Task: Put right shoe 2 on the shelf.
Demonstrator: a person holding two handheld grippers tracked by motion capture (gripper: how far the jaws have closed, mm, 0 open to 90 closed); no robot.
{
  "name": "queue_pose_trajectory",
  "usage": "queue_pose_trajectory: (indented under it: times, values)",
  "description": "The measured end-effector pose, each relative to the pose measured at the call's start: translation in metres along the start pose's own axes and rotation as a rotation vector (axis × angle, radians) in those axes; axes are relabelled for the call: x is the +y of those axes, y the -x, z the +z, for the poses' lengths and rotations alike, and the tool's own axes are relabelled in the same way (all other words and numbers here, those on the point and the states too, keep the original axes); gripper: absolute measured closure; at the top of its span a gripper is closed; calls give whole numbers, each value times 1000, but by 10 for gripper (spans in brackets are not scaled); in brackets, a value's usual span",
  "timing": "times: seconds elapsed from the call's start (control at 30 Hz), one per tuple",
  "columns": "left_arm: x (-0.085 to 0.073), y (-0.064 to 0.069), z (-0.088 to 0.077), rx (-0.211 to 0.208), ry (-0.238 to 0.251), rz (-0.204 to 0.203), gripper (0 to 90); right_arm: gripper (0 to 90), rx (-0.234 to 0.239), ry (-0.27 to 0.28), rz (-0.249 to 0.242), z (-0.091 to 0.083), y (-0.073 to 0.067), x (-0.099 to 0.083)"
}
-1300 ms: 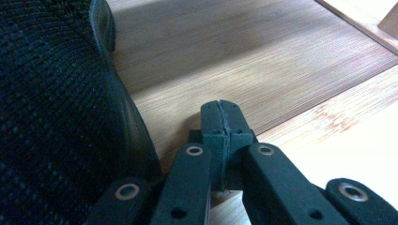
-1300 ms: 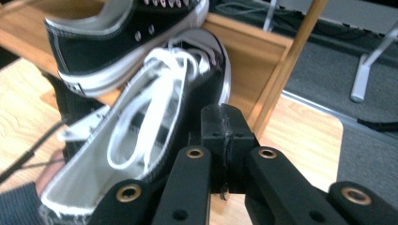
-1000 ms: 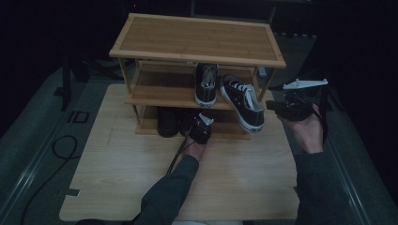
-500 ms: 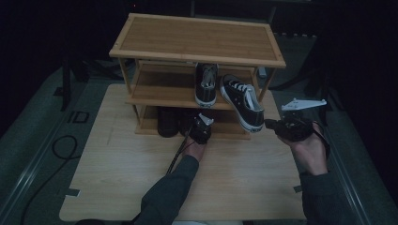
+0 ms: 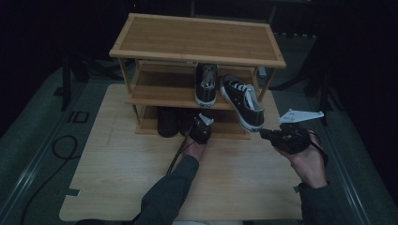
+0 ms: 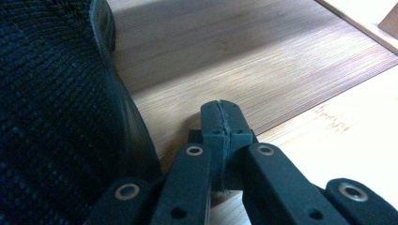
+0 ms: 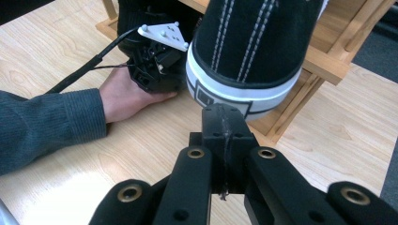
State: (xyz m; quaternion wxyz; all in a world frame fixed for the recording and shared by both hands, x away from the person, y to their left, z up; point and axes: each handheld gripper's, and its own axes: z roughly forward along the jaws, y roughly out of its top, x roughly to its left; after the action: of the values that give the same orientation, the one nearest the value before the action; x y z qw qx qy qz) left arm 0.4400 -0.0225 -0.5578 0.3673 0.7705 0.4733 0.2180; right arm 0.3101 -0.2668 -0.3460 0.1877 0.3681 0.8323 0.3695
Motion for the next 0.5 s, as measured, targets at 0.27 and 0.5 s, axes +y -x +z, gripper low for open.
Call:
queue_pose_trajectory:
  times: [0.27,0.5]
  values:
    - [0,0,0,0,2,-3,900,900,-3,10,8,5,2,3]
    - [0,0,0,0,2,-5,900,900,-37,13,17,12,5,4]
